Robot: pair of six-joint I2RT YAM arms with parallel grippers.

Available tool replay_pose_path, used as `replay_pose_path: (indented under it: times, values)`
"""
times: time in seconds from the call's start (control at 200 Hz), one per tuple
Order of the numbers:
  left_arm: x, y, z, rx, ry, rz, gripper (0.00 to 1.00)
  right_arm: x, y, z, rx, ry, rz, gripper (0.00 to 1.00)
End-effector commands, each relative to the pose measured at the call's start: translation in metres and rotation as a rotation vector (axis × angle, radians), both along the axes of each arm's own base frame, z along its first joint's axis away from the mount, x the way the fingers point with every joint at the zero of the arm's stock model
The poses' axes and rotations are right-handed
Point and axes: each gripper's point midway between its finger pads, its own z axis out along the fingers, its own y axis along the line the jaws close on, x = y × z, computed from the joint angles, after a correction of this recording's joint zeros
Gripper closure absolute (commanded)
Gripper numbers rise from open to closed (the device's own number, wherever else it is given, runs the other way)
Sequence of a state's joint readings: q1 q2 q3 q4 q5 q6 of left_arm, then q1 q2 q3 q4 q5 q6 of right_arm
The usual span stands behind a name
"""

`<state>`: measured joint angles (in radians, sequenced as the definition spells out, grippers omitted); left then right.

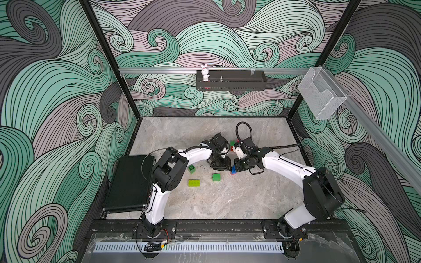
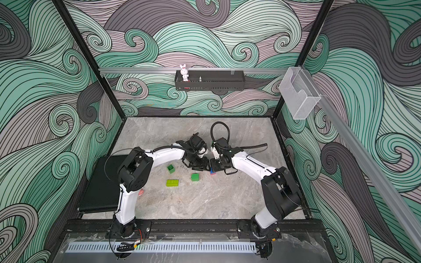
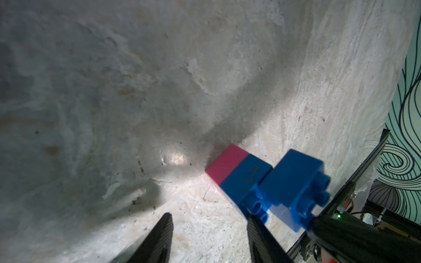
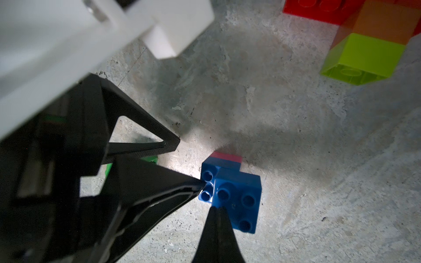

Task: Assemble the number 4 with lego
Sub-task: Assemble the lego brick with the lego brick.

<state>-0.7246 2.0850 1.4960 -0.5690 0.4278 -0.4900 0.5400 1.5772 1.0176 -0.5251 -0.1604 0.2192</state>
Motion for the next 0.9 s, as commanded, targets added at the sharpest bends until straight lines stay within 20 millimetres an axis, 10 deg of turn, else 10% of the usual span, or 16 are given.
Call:
replay_pose_path:
  times: [0.0,0.415,0.56,0.891]
  values:
    - [0.003,0.001,-0.007,0.033,0.003,0.005,0.45,-0.016,-0.015,-0.027,-0.076,0.075,-0.019,1.0]
    - [0.005,0.01,-0.011,0.072,-0.013,-0.009,0.45,-0.023,-0.027,-0.034,-0.14,0.117,-0.048,1.0]
    - [0.009,0.004,0.023,-0.014,-0.07,-0.038,0.44,-0.019,-0.021,-0.021,-0.106,0.091,-0.07,1.0]
    - [0.034,0.069,0.077,0.129,-0.301,0.061,0.28,0.003,0.001,0.033,0.016,-0.092,-0.066,0.56]
